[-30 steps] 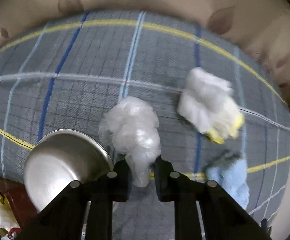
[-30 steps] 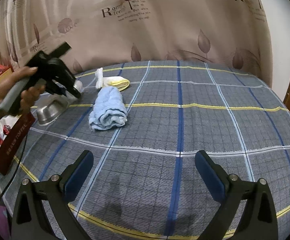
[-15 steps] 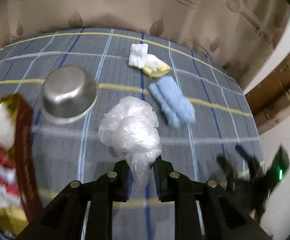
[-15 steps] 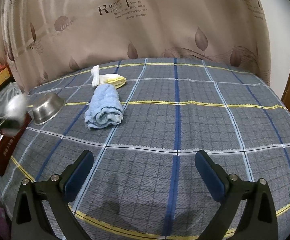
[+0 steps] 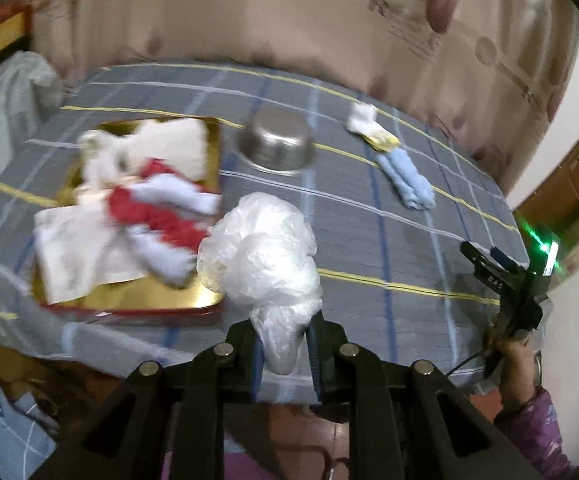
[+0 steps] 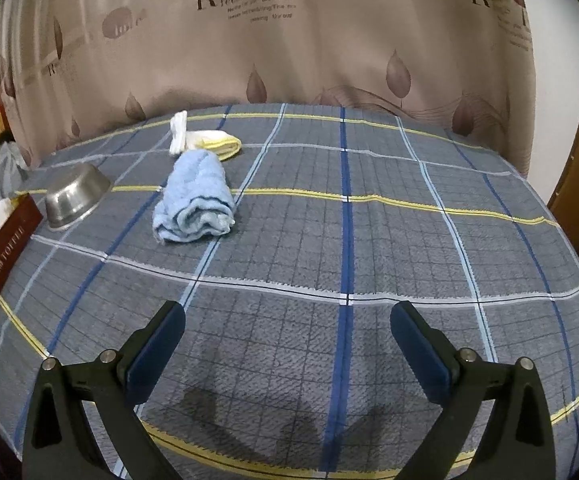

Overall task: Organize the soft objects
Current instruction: 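Carry the plastic bag over the gold tray with the left gripper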

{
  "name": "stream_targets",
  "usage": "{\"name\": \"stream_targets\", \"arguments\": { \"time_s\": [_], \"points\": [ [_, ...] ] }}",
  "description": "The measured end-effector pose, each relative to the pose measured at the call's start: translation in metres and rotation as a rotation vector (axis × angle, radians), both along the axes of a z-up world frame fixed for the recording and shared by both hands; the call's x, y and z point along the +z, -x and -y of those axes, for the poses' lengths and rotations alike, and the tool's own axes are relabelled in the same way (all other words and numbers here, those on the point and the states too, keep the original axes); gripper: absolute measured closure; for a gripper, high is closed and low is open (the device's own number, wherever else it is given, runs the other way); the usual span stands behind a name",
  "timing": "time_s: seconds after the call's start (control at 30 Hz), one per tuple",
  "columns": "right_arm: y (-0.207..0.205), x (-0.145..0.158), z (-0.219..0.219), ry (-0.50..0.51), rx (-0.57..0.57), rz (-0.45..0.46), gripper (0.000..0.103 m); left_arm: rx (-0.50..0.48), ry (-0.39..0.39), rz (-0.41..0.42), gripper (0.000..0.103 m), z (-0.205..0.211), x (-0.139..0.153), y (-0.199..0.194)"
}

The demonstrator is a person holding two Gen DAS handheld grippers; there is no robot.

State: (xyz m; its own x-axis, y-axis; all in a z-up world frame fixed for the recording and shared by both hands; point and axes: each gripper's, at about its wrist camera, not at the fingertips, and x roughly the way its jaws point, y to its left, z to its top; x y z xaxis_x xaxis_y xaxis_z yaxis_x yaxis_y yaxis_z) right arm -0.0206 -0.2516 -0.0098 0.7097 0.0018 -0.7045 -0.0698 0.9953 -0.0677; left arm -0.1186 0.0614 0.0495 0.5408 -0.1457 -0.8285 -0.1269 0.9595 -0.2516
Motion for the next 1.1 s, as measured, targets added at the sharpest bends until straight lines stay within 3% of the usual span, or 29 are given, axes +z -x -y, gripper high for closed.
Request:
{"name": "stream_targets", "arguments": {
  "time_s": [0.3, 0.73, 0.93, 1.1],
  "points": [
    [-0.004, -0.004, -0.004, 0.061, -0.028, -0.028, 0.001, 0.124, 0.03, 0.046, 0.084, -0.067, 0.006, 0.04],
    [-0.008, -0.006, -0.007, 0.086, -0.028, -0.051, 0.001, 0.149, 0.089, 0.078, 0.084, -0.093, -0.004, 0.043],
    [-0.015, 0.007, -0.031, 0.075, 0.062, -0.016, 0.001, 0.148, 0.082, 0.102, 0.084, -0.098, -0.006, 0.042],
    [-0.05, 0.018, -0.073, 0.078, 0.159, -0.029, 0.001, 0.151, 0.06, 0.107, 0.084, -0.101, -0.009, 0.041]
  ]
}}
